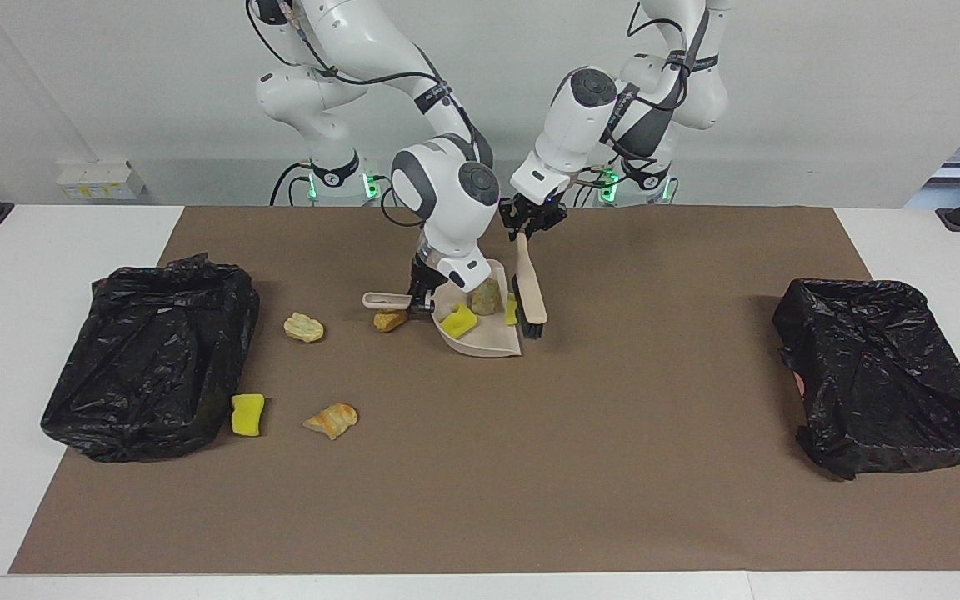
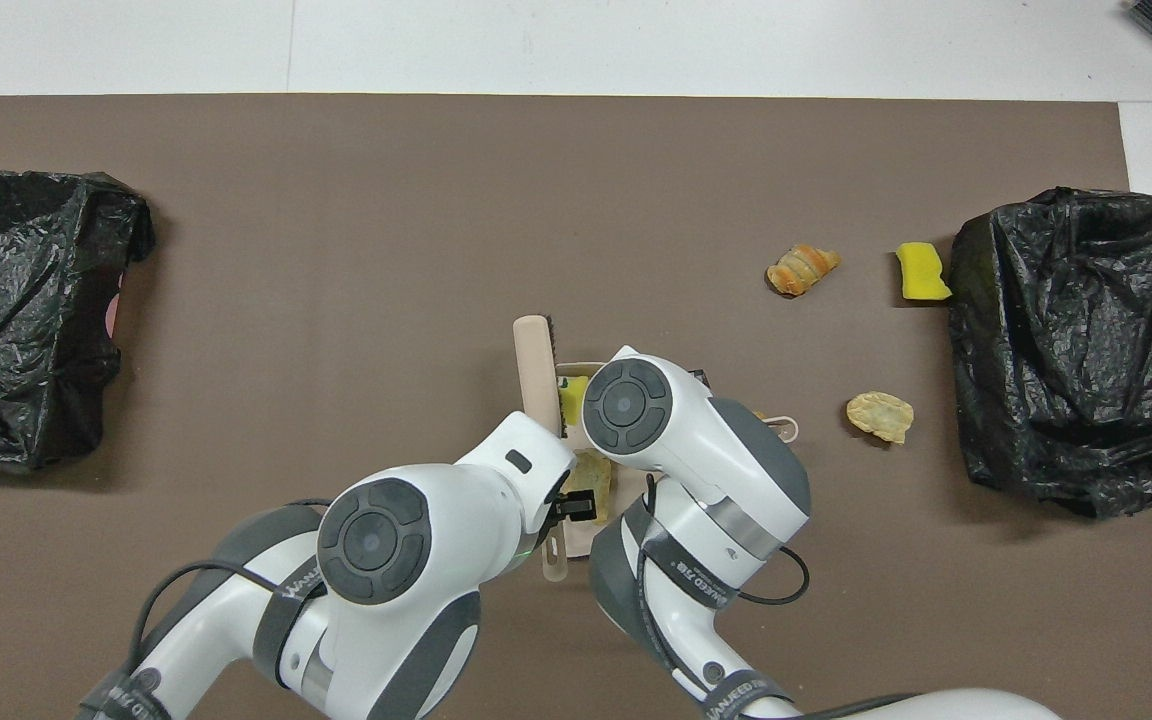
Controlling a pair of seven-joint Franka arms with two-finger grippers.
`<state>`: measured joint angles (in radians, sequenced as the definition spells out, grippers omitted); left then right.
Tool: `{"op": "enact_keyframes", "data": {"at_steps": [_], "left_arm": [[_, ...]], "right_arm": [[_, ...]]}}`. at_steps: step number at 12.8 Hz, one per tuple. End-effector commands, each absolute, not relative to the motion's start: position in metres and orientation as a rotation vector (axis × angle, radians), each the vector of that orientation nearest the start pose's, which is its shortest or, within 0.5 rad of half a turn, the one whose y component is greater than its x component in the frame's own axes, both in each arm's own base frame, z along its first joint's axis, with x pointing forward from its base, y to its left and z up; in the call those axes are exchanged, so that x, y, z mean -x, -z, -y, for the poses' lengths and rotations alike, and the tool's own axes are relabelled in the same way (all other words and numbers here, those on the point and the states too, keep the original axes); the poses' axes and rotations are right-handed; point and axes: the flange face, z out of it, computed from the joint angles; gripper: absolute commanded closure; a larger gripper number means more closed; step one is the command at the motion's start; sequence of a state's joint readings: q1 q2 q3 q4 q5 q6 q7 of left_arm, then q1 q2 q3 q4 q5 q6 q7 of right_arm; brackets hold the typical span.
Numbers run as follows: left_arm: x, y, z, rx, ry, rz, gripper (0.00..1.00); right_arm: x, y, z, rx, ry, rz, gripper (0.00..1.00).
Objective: Sweep and dump trash in bin
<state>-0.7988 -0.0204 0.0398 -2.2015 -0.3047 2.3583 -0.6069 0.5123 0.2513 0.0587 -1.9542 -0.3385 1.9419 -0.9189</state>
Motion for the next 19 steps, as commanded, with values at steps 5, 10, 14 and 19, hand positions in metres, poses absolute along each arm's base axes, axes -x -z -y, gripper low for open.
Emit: {"op": "enact_keyframes", "data": {"at_steps": [5, 10, 14, 19], "left_arm": [[-0.460, -0.424, 0.423, 3.492, 0.097, 0.054, 1.00], [-0.475, -0.437, 0.431, 3.496, 0.123, 0.058, 1.00], [-0.457, -0.430, 0.423, 3.410, -0.117, 0.028, 1.00], [-0.428, -0.451, 0.413, 3.344, -0.296, -0.036, 1.00]], "right_arm": [[-0.503, -0.335, -0.288, -1.926, 0.436, -2.161, 1.00], [-0.511, -0.330, -0.272, -1.982, 0.451, -2.142, 1.00], [-0.521, -0.335, -0.263, -2.003, 0.381, -2.204, 1.00], [-0.532, -0.338, -0.249, -2.025, 0.301, -2.264, 1.00]]}}
